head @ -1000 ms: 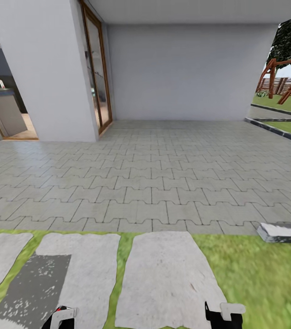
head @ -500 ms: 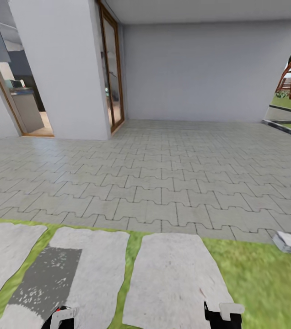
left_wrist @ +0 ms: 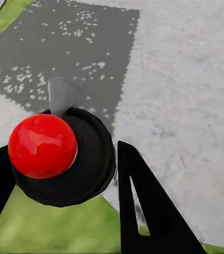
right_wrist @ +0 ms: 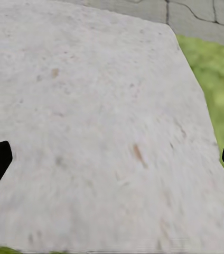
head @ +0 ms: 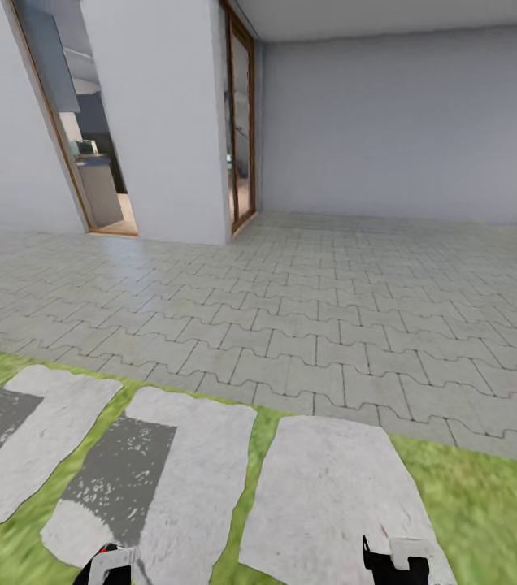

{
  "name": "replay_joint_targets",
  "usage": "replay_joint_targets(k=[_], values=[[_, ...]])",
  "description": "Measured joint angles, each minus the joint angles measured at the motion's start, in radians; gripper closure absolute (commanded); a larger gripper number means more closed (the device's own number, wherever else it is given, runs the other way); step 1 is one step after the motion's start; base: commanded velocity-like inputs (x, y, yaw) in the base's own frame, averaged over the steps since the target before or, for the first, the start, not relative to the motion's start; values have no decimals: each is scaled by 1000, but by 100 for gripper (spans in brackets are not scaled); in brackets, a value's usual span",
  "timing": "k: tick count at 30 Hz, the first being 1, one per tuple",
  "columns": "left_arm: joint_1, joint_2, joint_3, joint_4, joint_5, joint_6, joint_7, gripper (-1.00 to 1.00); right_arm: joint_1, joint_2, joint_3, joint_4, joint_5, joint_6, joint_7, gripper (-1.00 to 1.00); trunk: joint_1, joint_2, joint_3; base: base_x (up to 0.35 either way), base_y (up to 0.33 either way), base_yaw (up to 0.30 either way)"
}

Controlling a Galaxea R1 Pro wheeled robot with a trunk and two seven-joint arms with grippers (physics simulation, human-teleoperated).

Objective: Pick up the pesticide atomizer in the garden and spray insectifuge to fully cover both potted plants in the garden.

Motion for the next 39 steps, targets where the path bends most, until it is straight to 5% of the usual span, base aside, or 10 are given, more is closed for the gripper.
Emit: replay_joint_targets(k=[11, 39], values=[[0, -1, 0, 0, 1, 0, 0, 100, 0, 0, 0, 0, 0, 0, 0, -100, 0, 0, 0, -290, 0, 278], [0, -2, -2, 2, 0, 0, 0, 100, 0, 0, 0, 1, 0, 0, 0, -100, 0, 0, 0, -8, 0, 278]])
